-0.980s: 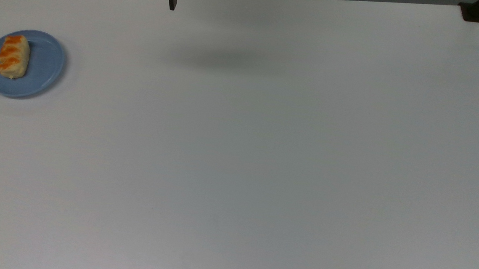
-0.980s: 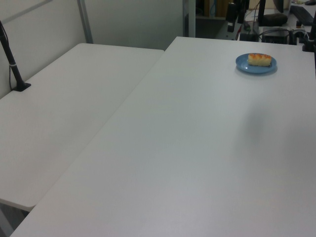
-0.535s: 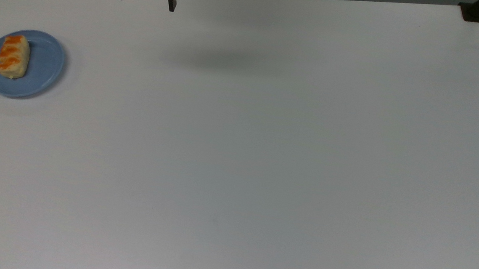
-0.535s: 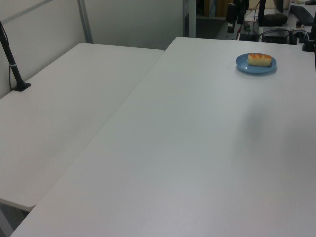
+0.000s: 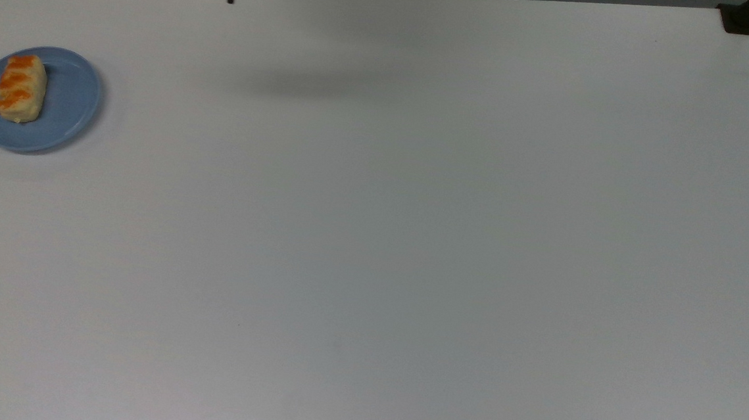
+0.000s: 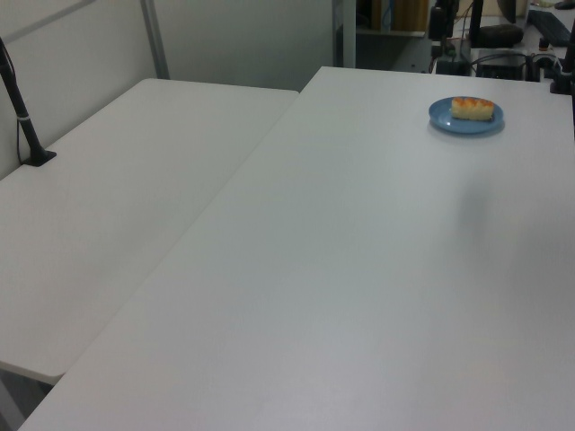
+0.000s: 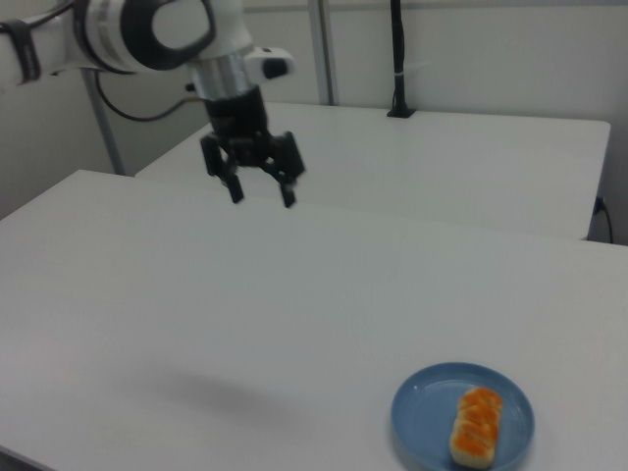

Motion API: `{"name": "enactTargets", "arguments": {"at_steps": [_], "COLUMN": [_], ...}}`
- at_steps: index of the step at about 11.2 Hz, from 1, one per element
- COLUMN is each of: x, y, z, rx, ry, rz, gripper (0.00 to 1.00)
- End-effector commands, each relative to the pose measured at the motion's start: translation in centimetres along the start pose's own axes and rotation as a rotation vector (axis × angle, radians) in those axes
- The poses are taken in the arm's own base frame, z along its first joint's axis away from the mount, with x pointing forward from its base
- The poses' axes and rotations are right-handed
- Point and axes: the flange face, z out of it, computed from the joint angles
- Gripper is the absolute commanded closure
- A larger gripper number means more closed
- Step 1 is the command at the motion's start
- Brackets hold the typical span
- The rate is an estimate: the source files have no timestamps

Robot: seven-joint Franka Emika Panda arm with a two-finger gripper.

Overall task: Put the bread on the table
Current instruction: 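Move the gripper over the bread on the blue plate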

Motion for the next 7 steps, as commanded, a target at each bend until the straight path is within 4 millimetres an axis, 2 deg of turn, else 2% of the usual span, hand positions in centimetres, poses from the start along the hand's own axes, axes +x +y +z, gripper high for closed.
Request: {"name": "enactTargets", "arguments": {"at_steps": [1, 2, 4, 6, 7], "x": [-1.0, -1.0, -1.0, -1.2, -1.9], "y": [7.1, 9.3, 14.1, 18.7, 20.8], "z": [2.9, 3.5, 7.1, 12.4, 14.3], "rx": [-0.037, -0.066, -0.069, -0.057, -0.052], "ry": [-0.062, -0.037, -0.022, -0.047, -0.043], "rz": [-0.081, -0.077, -0.078, -0.032, 0.002], "gripper": [0.0, 0.0, 0.0, 0.0, 0.0]}}
